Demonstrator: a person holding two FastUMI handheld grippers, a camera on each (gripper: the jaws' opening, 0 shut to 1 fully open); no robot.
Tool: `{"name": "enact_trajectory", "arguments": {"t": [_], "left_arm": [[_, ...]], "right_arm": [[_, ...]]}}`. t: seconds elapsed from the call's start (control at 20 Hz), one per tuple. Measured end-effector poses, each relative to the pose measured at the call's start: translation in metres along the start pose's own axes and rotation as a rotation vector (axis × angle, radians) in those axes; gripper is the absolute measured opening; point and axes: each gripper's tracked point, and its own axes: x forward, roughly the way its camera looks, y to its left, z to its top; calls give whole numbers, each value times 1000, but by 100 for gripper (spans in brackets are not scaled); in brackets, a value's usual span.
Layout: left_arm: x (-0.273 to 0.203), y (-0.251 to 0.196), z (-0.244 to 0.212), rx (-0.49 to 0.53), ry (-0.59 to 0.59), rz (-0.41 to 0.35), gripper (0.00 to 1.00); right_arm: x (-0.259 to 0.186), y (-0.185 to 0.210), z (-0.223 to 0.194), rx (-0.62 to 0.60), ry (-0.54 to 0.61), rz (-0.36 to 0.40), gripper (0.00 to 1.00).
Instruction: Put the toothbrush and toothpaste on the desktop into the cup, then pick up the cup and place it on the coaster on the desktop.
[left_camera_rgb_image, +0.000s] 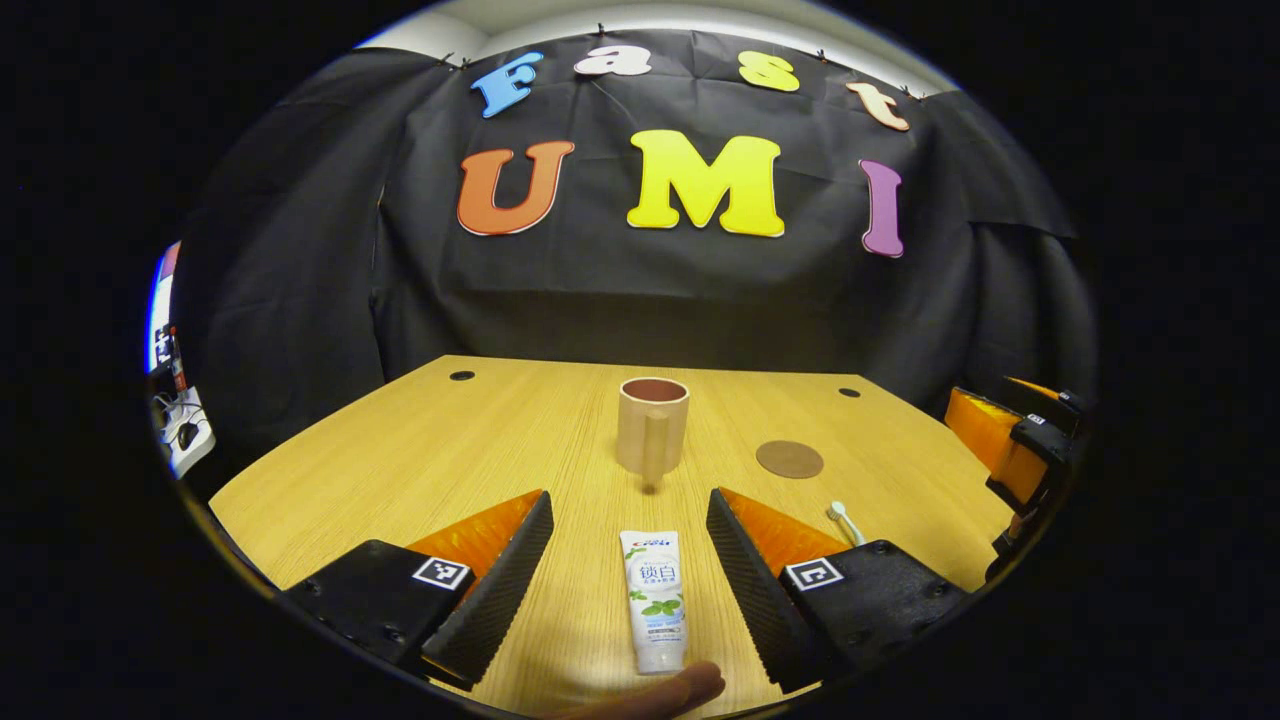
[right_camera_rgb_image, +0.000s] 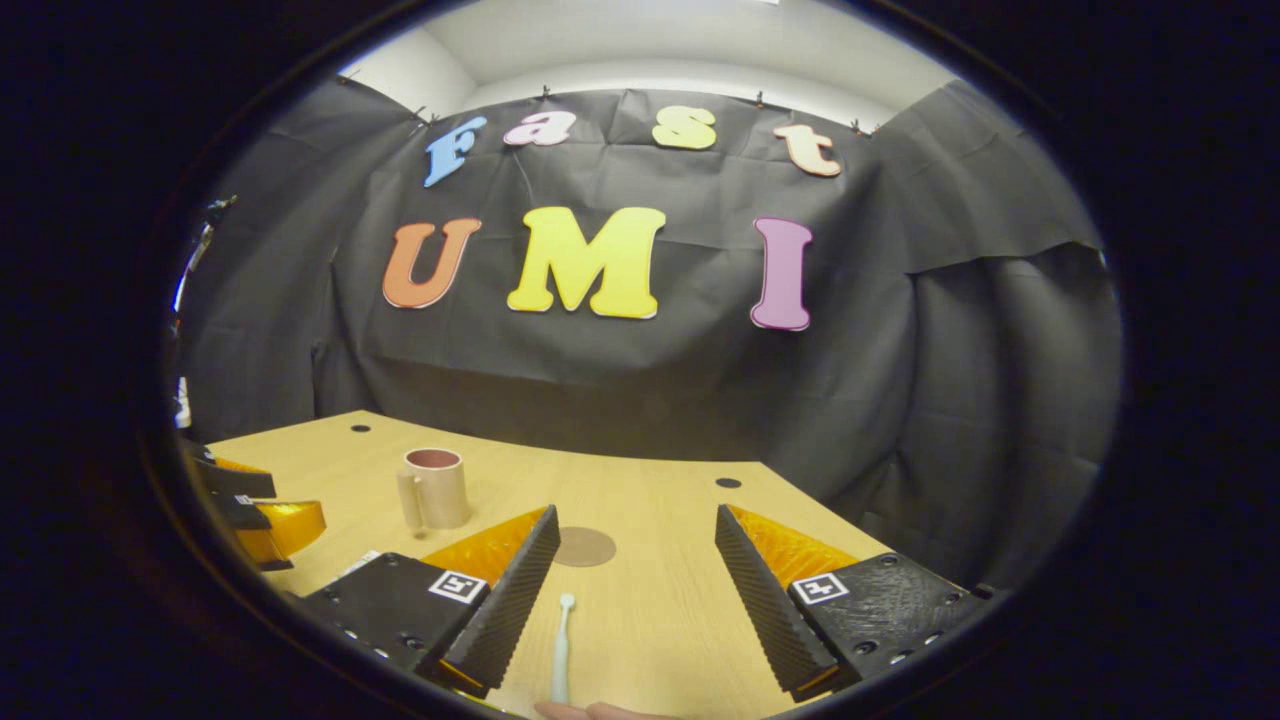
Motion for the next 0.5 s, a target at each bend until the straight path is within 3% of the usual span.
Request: {"name": "enact_trajectory", "arguments": {"t": [0.25,0.5], "left_arm": [[9,-14,-41,-10,157,-40,99],[12,-12,-75,2,297,-13,99]], "right_arm": [[3,1,-13,-6,29,5,95],[7,0,-24,0,57,6,95]]}}
